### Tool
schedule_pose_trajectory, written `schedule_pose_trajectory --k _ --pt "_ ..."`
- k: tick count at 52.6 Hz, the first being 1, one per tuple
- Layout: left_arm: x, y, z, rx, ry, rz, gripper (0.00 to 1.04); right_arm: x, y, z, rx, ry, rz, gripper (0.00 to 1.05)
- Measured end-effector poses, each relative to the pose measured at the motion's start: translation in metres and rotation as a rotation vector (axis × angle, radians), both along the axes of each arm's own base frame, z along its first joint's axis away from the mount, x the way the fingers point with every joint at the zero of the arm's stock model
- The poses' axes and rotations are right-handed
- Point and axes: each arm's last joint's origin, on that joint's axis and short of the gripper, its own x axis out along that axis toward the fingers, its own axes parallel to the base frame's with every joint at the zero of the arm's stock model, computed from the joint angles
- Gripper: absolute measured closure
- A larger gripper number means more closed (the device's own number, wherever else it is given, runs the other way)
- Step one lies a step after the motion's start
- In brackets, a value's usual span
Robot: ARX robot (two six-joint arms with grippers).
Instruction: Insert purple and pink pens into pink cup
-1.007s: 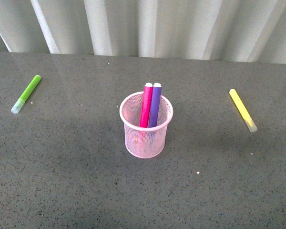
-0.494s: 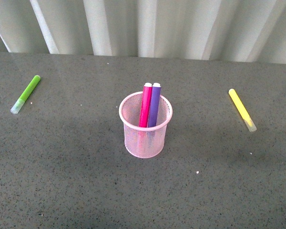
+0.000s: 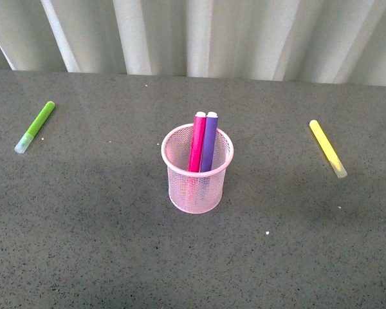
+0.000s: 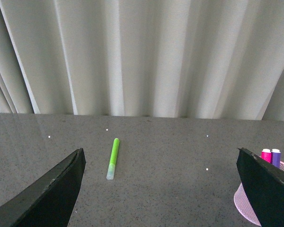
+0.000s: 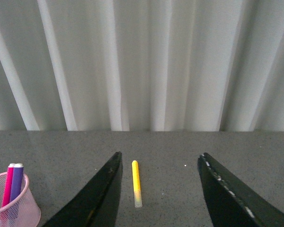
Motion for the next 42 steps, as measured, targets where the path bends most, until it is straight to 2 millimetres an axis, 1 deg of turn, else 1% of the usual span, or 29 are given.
schedule_pose_trajectory --k 3,7,9,12,14,15,20,42 --pt "0.0 0.0 0.0 0.0 0.0 0.0 0.07 0.0 0.0 0.0 0.0 0.0 0.0 0.38" --pt "0.0 0.0 0.0 0.0 0.0 0.0 0.07 0.0 0.0 0.0 0.0 0.0 0.0 0.28" --pt "0.0 0.0 0.0 0.0 0.0 0.0 0.07 0.0 0.0 0.0 0.0 0.0 0.0 0.21" --pt "0.0 0.0 0.0 0.0 0.0 0.0 0.07 0.0 0.0 0.0 0.0 0.0 0.0 0.14" --pt "0.0 0.0 0.0 0.0 0.0 0.0 0.07 0.0 0.0 0.0 0.0 0.0 0.0 0.07" --pt "0.0 0.0 0.0 0.0 0.0 0.0 0.07 0.0 0.0 0.0 0.001 0.0 0.0 0.05" --pt "0.0 0.0 0.0 0.0 0.0 0.0 0.07 0.0 0.0 0.0 0.0 0.0 0.0 0.08" --pt "0.0 0.0 0.0 0.0 0.0 0.0 0.07 0.0 0.0 0.0 0.0 0.0 0.0 0.07"
